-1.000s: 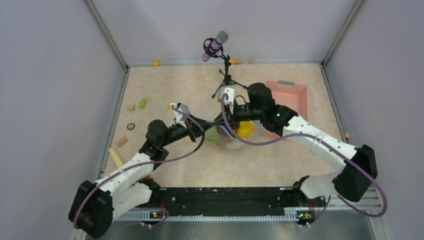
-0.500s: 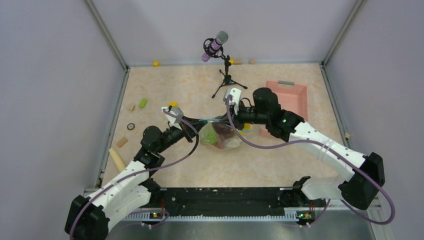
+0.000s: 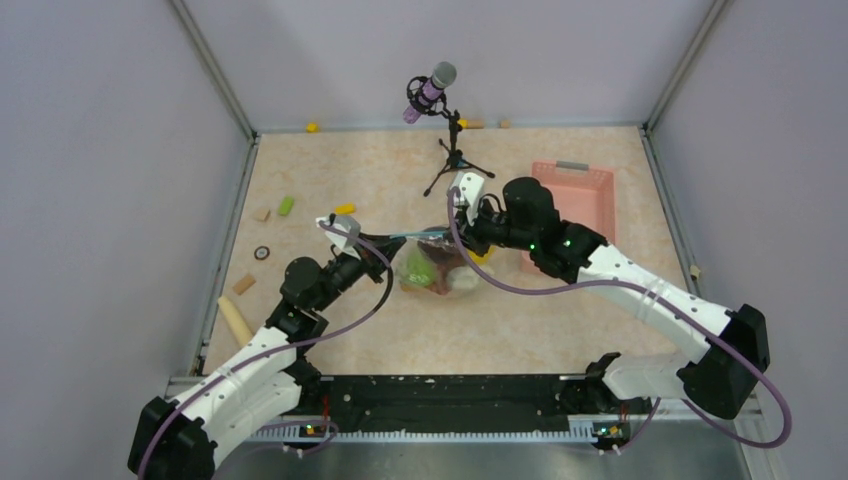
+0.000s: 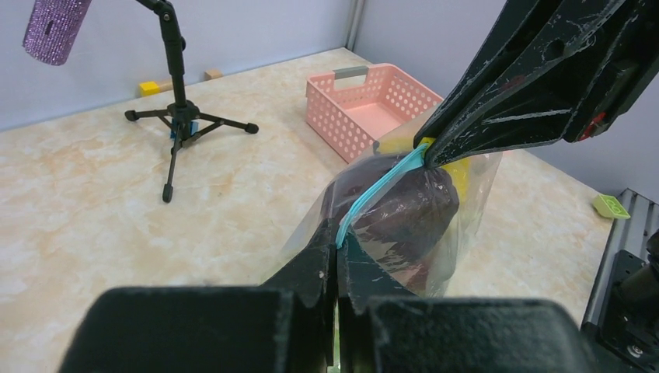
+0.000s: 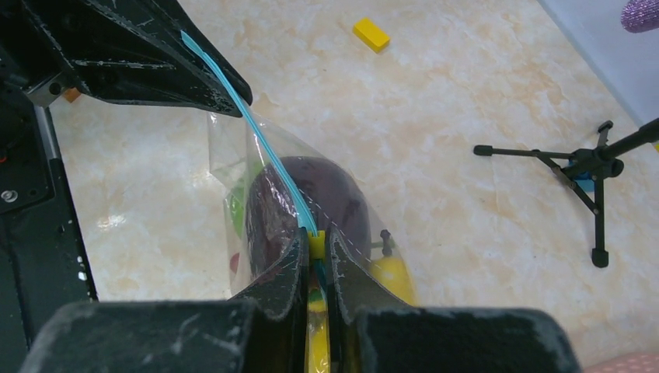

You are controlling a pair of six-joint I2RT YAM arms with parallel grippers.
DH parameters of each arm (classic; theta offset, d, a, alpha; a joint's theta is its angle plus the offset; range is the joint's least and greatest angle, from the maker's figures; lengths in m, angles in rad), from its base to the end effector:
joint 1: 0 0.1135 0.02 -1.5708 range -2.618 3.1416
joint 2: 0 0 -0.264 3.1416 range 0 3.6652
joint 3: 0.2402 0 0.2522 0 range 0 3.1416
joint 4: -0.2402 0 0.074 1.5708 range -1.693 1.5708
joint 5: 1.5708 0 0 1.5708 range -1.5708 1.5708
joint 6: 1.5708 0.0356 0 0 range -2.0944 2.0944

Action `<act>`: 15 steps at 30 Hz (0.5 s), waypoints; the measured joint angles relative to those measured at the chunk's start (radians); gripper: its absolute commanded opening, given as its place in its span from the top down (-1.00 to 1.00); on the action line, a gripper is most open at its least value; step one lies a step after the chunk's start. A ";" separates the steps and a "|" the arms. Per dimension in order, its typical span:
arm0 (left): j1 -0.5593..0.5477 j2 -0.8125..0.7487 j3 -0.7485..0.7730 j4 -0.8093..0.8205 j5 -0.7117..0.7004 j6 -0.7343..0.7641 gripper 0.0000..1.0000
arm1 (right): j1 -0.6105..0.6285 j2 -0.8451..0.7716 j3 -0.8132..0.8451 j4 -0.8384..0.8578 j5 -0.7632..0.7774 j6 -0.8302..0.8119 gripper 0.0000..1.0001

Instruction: Place the food in the zip-top bag and seal the zipper

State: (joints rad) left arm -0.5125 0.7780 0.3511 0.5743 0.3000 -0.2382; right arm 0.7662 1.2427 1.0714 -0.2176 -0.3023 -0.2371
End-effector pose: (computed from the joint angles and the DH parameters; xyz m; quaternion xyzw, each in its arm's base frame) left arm 0.1575 -0.1007 0.2678 0.2004 0.6242 -0.3653 0.6608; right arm 0.1991 0.2063 0.3398 -0.4683 0.6795 0.2647 0.4989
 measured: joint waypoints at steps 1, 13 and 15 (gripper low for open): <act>0.000 0.000 0.000 0.000 -0.008 -0.001 1.00 | 0.000 0.000 0.000 0.000 0.008 0.002 1.00; -0.006 -0.020 0.000 -0.002 -0.082 -0.019 1.00 | 0.004 -0.051 0.000 -0.047 0.099 -0.004 1.00; -0.006 -0.023 0.000 -0.002 -0.091 -0.022 1.00 | 0.004 -0.064 0.000 -0.061 0.130 -0.014 1.00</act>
State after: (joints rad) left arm -0.5182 0.7551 0.3511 0.5728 0.2089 -0.2604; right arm 0.7704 1.1786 1.0714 -0.2783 -0.1722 -0.2512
